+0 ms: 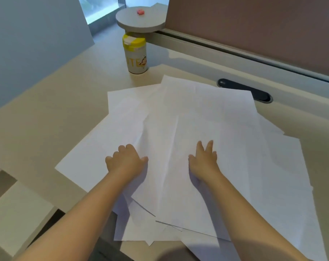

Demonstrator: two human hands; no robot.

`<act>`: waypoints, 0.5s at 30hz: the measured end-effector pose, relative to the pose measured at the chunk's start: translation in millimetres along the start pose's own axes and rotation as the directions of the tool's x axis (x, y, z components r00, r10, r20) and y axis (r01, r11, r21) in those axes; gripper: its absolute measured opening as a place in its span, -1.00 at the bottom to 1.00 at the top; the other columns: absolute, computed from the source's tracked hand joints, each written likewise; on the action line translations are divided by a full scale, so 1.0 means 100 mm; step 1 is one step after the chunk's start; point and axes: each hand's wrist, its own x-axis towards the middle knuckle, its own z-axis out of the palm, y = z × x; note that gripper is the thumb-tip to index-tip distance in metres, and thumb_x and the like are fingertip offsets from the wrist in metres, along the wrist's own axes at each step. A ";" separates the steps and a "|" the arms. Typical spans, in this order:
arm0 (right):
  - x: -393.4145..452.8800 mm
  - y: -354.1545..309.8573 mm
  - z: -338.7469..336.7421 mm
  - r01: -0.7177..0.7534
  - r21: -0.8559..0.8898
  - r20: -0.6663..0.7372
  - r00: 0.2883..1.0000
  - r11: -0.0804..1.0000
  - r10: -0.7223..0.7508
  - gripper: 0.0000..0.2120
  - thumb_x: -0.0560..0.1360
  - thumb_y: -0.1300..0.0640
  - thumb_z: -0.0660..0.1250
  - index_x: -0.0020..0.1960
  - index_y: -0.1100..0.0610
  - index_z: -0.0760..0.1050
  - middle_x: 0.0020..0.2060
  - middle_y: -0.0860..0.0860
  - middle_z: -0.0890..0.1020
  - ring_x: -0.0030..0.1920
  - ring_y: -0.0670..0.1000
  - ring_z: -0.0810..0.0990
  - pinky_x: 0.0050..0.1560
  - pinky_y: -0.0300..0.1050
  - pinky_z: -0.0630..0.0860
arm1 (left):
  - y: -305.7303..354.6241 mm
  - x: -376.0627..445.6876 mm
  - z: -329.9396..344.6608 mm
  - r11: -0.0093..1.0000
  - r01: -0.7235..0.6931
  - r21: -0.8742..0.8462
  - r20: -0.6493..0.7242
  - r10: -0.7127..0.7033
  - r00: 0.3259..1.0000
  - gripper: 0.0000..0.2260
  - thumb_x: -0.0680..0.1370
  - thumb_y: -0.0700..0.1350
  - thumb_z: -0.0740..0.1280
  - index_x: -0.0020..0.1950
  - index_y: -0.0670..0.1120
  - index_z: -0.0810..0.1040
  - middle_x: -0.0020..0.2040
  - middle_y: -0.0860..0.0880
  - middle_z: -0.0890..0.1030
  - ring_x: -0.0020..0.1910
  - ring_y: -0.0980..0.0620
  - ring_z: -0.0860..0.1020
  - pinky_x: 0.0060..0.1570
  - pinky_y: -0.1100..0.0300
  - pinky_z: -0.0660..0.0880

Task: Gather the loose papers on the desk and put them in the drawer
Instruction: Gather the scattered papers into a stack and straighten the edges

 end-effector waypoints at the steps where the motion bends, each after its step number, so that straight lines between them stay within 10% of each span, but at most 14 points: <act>1: 0.00 -0.03 -0.01 0.022 0.053 -0.026 0.999 0.998 -0.021 -0.47 0.60 0.10 0.01 0.50 0.15 -0.09 0.52 0.13 -0.22 0.51 0.18 -0.04 0.46 0.01 0.09 | -0.02 0.01 -0.02 1.000 0.011 0.011 0.011 -0.011 1.000 -0.53 0.53 0.15 0.10 0.26 -0.17 0.33 0.24 -0.14 0.44 0.21 -0.17 0.45 0.18 0.01 0.31; 6: 0.05 0.19 -0.18 -0.127 0.065 -0.248 0.959 0.990 0.139 -0.46 0.52 0.04 0.16 0.45 0.13 0.12 0.52 0.10 0.02 0.48 0.17 0.04 0.43 0.10 0.13 | -0.15 0.16 -0.16 0.977 0.012 -0.214 0.036 -0.005 0.999 -0.59 0.55 0.09 0.13 0.23 -0.19 0.33 0.17 -0.17 0.53 0.16 -0.19 0.47 0.13 0.03 0.33; 11: -0.02 0.42 -0.25 -0.311 0.172 -0.166 0.926 0.935 0.339 -0.43 0.46 0.09 0.27 0.38 0.20 0.14 0.42 0.14 0.15 0.35 0.21 0.25 0.25 0.12 0.33 | -0.16 0.23 -0.12 0.842 -0.039 -0.538 0.039 0.072 0.997 -0.88 0.51 -0.14 0.26 -0.16 -0.15 0.37 -0.27 -0.03 0.42 -0.17 -0.07 0.40 -0.37 0.21 0.27; 15: -0.03 0.45 -0.25 -0.250 0.397 -0.146 0.933 0.883 0.330 -0.40 0.44 0.32 0.27 0.40 0.30 0.09 0.36 0.22 0.25 0.30 0.23 0.35 0.17 0.01 0.41 | -0.02 0.12 -0.05 0.817 -0.017 -0.576 0.170 0.140 0.975 -0.77 0.58 -0.11 0.13 -0.22 -0.16 0.42 -0.25 -0.08 0.44 -0.13 -0.08 0.42 -0.17 0.17 0.30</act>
